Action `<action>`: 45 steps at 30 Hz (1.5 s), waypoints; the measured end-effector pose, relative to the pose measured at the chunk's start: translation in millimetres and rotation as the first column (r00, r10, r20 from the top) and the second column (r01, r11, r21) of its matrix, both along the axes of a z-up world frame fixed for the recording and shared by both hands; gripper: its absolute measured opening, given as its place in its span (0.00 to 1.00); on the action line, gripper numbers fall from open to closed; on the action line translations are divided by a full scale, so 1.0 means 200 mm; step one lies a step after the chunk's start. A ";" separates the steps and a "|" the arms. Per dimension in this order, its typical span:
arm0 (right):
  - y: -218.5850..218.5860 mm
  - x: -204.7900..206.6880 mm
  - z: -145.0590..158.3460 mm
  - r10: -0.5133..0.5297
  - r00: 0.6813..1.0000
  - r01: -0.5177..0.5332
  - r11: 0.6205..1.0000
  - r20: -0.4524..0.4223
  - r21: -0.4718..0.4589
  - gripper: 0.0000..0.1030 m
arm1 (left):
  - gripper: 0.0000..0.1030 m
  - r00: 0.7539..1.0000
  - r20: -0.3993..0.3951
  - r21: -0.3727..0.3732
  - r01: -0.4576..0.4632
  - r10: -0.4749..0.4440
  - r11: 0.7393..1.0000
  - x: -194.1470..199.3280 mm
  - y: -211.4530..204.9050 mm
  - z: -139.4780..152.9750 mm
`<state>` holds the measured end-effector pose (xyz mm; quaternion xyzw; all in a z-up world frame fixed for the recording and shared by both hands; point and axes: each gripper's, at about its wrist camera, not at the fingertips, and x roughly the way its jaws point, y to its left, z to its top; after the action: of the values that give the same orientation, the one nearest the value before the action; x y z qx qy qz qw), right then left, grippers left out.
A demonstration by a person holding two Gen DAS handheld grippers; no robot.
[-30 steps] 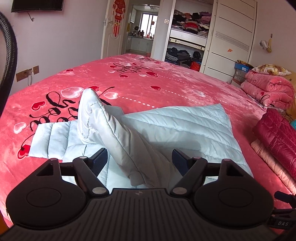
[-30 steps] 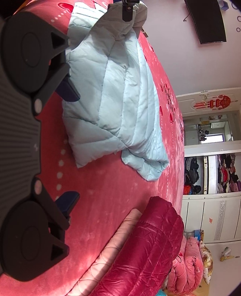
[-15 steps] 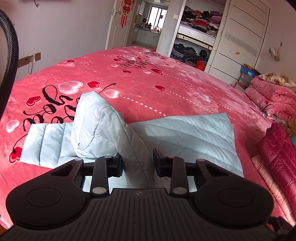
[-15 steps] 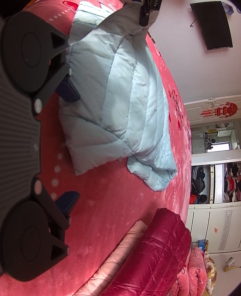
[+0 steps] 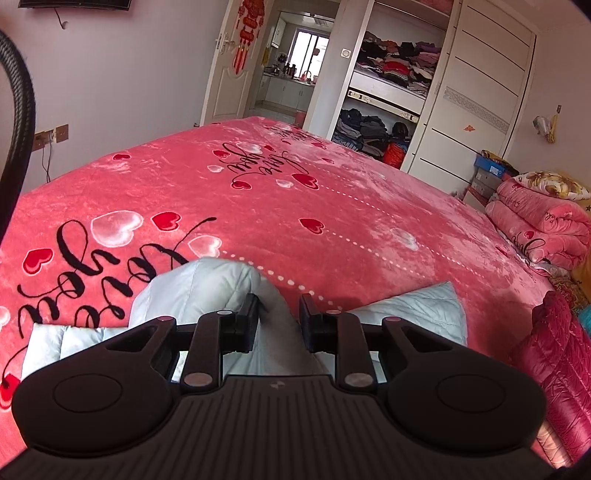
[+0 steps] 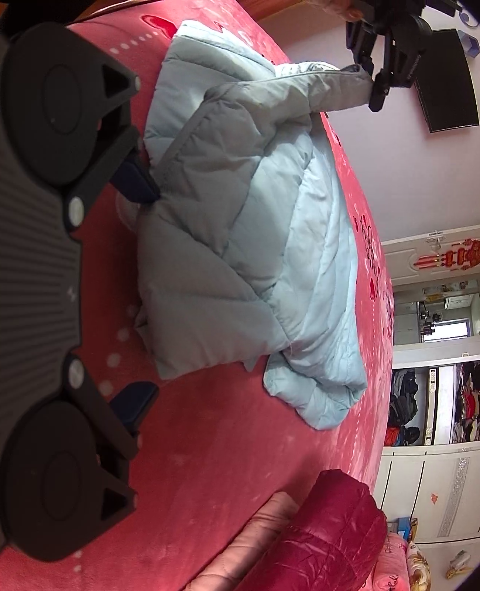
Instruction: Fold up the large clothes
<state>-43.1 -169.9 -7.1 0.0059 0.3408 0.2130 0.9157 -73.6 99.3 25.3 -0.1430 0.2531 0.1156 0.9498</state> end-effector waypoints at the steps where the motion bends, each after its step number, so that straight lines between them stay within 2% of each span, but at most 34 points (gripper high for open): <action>1: 0.01 0.00 0.00 -0.003 1.000 0.003 1.000 0.015 -0.006 0.99 | 0.26 1.000 -0.004 0.006 0.001 -0.001 1.000 0.02 0.00 -0.01; 7: 0.04 0.04 0.00 0.010 0.994 -0.006 0.999 0.112 -0.033 0.99 | 0.26 1.000 -0.011 -0.012 -0.009 0.009 1.000 0.06 0.01 -0.08; 13: 0.02 0.09 0.03 -0.032 0.984 0.024 0.999 0.178 0.046 0.99 | 0.28 1.000 0.002 -0.017 -0.006 0.006 1.000 0.01 0.01 -0.10; 16: 0.00 0.13 0.06 -0.064 0.978 0.041 0.992 0.196 0.117 0.99 | 0.35 1.000 0.014 0.013 0.001 -0.001 1.000 -0.05 0.00 -0.09; 19: -0.03 0.19 0.07 -0.074 0.978 0.045 0.988 0.194 0.151 0.99 | 0.55 1.000 0.014 0.019 0.011 -0.012 1.000 -0.13 0.02 -0.08; 20: -0.03 0.20 0.06 -0.074 0.978 0.046 0.989 0.196 0.144 0.99 | 0.60 1.000 0.014 0.016 0.014 -0.014 1.000 -0.15 0.02 -0.07; 22: -0.04 0.21 0.06 -0.064 0.979 0.040 0.991 0.196 0.124 0.99 | 0.65 1.000 0.007 0.006 0.025 -0.025 1.000 -0.20 0.04 -0.07; 24: -0.03 0.20 0.06 -0.035 0.978 0.015 0.995 0.203 0.100 0.99 | 0.76 1.000 -0.009 -0.012 0.029 -0.029 1.000 -0.22 0.03 -0.06; 28: 0.03 0.16 0.05 0.066 0.976 -0.076 0.996 0.209 0.042 0.99 | 0.83 0.999 -0.038 -0.052 0.033 -0.035 0.998 -0.25 0.02 -0.07; 31: 0.08 0.15 0.02 0.115 0.975 -0.119 0.993 0.192 0.008 0.99 | 0.86 0.997 -0.072 -0.063 0.022 -0.027 0.998 -0.20 0.00 -0.11; 34: 0.11 0.15 -0.01 0.146 0.974 -0.146 0.989 0.174 -0.014 0.99 | 0.85 0.994 -0.111 -0.058 0.010 -0.017 0.998 -0.10 -0.02 -0.13; 37: 0.12 0.15 -0.02 0.144 0.976 -0.142 0.990 0.164 -0.025 0.97 | 0.75 0.987 -0.161 -0.002 -0.016 0.016 1.000 0.01 -0.06 -0.14; 38: 0.12 0.15 -0.02 0.137 0.977 -0.136 0.991 0.162 -0.021 0.93 | 0.63 0.985 -0.171 0.016 -0.021 0.023 1.000 0.04 -0.07 -0.15; 39: 0.11 0.15 -0.02 0.124 0.980 -0.124 0.992 0.157 -0.015 0.86 | 0.46 0.982 -0.183 0.032 -0.029 0.034 0.999 0.07 -0.08 -0.16; 40: 0.10 0.16 -0.02 0.111 0.983 -0.111 0.994 0.148 -0.006 0.83 | 0.38 0.980 -0.193 0.036 -0.032 0.038 0.999 0.09 -0.08 -0.17; 42: 0.08 0.17 -0.01 0.089 0.988 -0.093 0.995 0.129 0.029 0.69 | 0.23 0.980 -0.195 0.034 -0.032 0.039 0.999 0.11 -0.08 -0.18; 43: 0.07 0.17 0.00 0.074 0.990 -0.080 0.996 0.123 0.045 0.64 | 0.20 0.981 -0.193 0.041 -0.028 0.036 0.999 0.11 -0.09 -0.18; 44: 0.06 0.17 0.01 0.062 0.991 -0.069 0.996 0.115 0.061 0.54 | 0.17 0.982 -0.187 0.050 -0.020 0.029 0.999 0.11 -0.10 -0.17; 45: 0.05 0.17 0.02 0.047 0.993 -0.055 0.995 0.107 0.080 0.49 | 0.14 0.984 -0.176 0.058 -0.009 0.019 0.998 0.10 -0.12 -0.16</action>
<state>-9.6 -159.6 -3.1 0.0237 0.2830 0.2502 0.9256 -54.5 75.2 -7.5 -0.1069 0.3320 0.1416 0.9264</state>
